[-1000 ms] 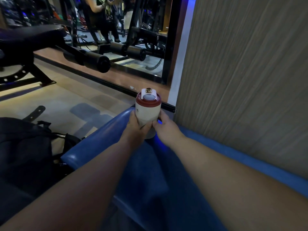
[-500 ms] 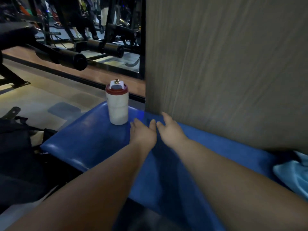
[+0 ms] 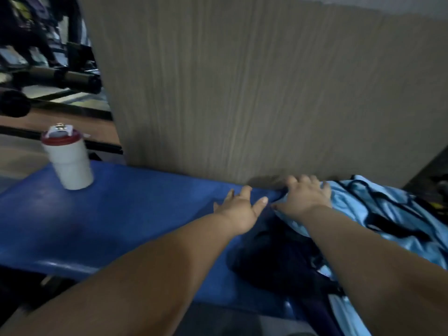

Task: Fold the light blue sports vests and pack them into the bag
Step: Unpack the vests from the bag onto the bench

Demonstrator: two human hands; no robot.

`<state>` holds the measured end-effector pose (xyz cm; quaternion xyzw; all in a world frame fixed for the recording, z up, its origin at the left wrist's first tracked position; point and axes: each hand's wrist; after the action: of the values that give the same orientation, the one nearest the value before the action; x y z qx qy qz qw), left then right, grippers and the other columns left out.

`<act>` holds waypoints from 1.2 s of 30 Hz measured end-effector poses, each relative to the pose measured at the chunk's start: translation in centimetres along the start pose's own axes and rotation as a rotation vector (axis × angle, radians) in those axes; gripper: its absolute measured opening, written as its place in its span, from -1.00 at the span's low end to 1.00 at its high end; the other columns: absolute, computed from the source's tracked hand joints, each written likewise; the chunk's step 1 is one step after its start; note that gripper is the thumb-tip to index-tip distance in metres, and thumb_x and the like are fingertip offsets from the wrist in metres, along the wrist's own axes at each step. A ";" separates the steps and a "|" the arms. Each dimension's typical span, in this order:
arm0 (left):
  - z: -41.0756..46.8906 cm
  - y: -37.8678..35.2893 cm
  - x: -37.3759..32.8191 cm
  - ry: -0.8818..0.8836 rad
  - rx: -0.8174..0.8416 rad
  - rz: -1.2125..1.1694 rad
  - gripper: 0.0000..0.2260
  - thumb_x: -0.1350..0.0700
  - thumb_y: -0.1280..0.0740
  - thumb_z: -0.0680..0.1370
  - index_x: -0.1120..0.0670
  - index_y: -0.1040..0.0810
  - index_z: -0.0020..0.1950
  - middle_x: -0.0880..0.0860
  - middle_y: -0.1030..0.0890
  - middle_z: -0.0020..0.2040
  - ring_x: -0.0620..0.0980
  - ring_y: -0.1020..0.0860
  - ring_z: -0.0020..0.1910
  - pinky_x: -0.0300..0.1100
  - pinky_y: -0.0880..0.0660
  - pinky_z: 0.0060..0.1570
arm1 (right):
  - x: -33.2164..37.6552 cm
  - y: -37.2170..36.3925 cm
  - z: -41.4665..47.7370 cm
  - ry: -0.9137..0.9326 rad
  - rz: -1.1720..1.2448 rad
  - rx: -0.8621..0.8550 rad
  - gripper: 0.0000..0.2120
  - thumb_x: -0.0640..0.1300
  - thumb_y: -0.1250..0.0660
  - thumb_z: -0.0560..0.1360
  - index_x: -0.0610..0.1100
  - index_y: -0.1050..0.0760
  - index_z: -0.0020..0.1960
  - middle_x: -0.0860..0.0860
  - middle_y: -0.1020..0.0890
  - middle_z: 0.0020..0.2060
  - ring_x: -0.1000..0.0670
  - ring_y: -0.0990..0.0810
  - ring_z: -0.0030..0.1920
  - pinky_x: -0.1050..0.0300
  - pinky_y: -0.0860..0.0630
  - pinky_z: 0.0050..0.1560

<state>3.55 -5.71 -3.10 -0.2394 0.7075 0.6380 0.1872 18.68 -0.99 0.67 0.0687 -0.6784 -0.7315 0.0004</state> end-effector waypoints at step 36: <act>-0.2 -0.8 -9.9 0.196 0.152 -1.052 -0.18 -0.52 -0.14 0.39 -0.26 0.06 0.55 -0.09 -0.32 0.47 0.05 -0.47 0.26 0.09 -0.52 0.11 | -6.3 2.1 -4.9 0.106 0.610 -0.361 -0.46 -0.25 -0.34 0.44 -0.02 -0.36 0.39 -0.04 -0.60 -0.09 -0.12 -0.55 -0.02 0.02 -0.50 -0.06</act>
<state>12.08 -4.95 1.86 -0.6057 0.5503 0.3798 0.4314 25.26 -5.45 3.02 -0.1003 -0.5266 -0.8012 0.2659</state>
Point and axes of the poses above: each hand's wrist, its own z-axis towards the middle knuckle, its own y-axis out of the back of the hand, x = y × z
